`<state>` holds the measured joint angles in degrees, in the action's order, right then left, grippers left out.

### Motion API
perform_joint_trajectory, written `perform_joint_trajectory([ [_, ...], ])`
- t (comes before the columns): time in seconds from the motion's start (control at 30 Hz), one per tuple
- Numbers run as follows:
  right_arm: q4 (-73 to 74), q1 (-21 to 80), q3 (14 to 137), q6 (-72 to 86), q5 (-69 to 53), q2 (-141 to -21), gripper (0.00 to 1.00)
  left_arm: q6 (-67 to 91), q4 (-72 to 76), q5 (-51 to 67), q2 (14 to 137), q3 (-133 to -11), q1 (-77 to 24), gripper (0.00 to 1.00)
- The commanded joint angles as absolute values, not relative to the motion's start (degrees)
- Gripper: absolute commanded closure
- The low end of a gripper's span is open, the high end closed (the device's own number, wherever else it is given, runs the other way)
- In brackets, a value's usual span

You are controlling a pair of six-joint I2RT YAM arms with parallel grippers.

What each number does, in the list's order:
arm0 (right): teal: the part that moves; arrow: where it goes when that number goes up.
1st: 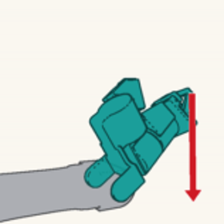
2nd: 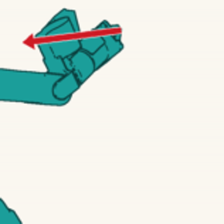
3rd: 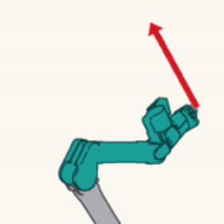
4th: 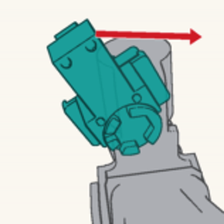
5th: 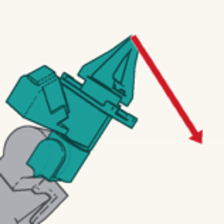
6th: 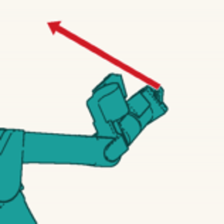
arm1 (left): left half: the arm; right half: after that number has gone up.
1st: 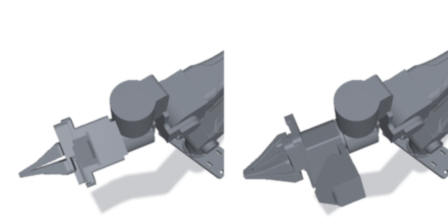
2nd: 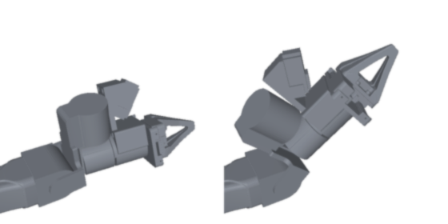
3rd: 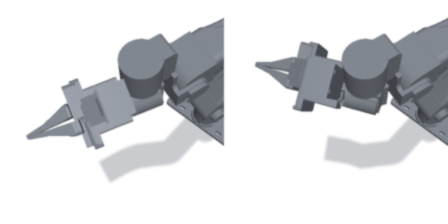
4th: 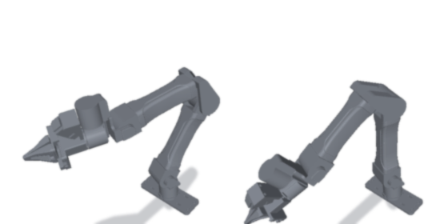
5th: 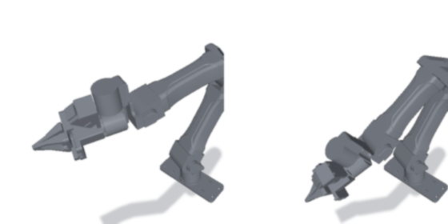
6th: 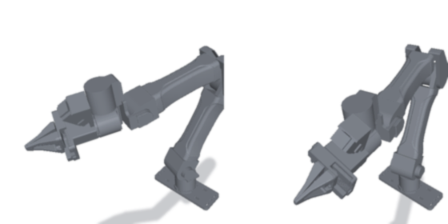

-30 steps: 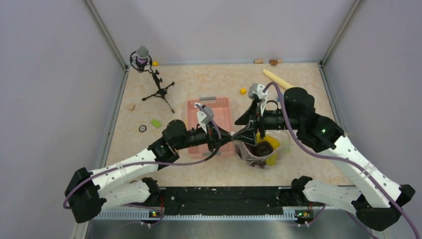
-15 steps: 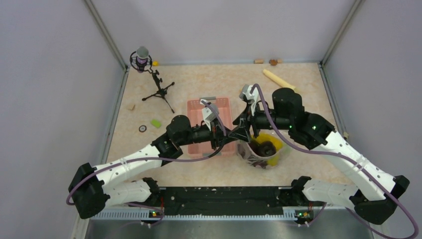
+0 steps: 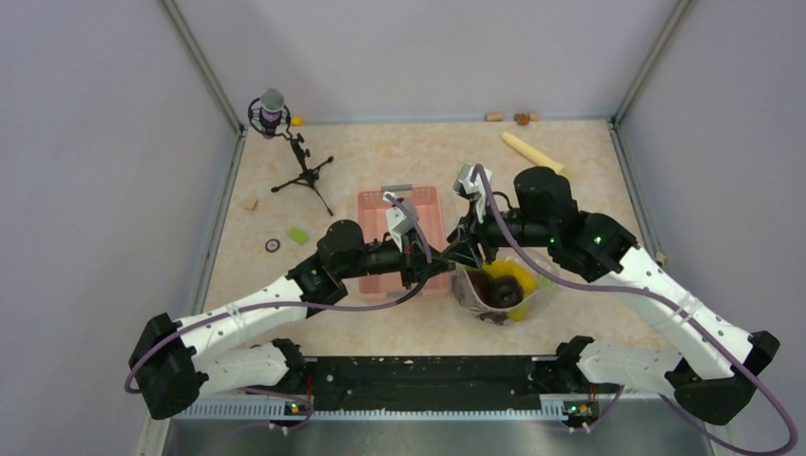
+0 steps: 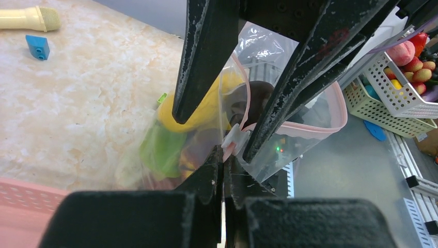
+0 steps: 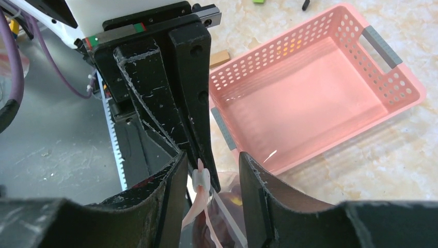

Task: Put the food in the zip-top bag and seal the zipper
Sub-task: Zip the zipper food storage bag at the center of the board.

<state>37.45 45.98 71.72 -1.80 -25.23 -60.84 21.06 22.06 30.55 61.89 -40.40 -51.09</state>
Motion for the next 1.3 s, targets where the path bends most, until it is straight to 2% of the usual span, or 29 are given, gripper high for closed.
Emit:
perform_joint_trajectory([
  [0.0,38.1,46.5,74.2,-3.7,-27.0,-61.1,0.59,21.2,24.2,29.8,61.6,-43.6,-51.2,1.0],
  [0.17,38.4,46.5,74.0,-3.7,-25.7,-61.7,0.6,21.2,24.1,29.8,61.1,-43.3,-51.2,1.0],
  [0.47,39.3,46.5,74.3,-4.4,-23.0,-61.1,0.75,20.7,23.7,28.3,60.3,-42.9,-51.2,1.0],
  [0.73,40.1,46.5,73.9,-6.1,-26.7,-61.5,0.77,21.3,23.9,28.1,59.8,-42.8,-51.2,1.0],
  [0.8,40.8,46.7,74.2,-6.2,-26.6,-62.2,0.89,21.4,23.9,28.3,60.1,-43.1,-51.2,1.0],
  [0.83,40.9,46.7,74.3,-6.2,-26.3,-62.4,0.99,21.4,23.9,28.2,60.1,-43.1,-51.2,1.0],
  [0.97,40.9,46.8,74.4,-5.7,-23.5,-61.8,1.0,21.2,23.2,25.5,59.3,-42.5,-51.2,1.0],
  [1.27,43.9,46.8,73.7,-2.0,-13.4,-60.0,1.0,21.5,20.9,10.9,57.1,-40.1,-51.1,1.0],
])
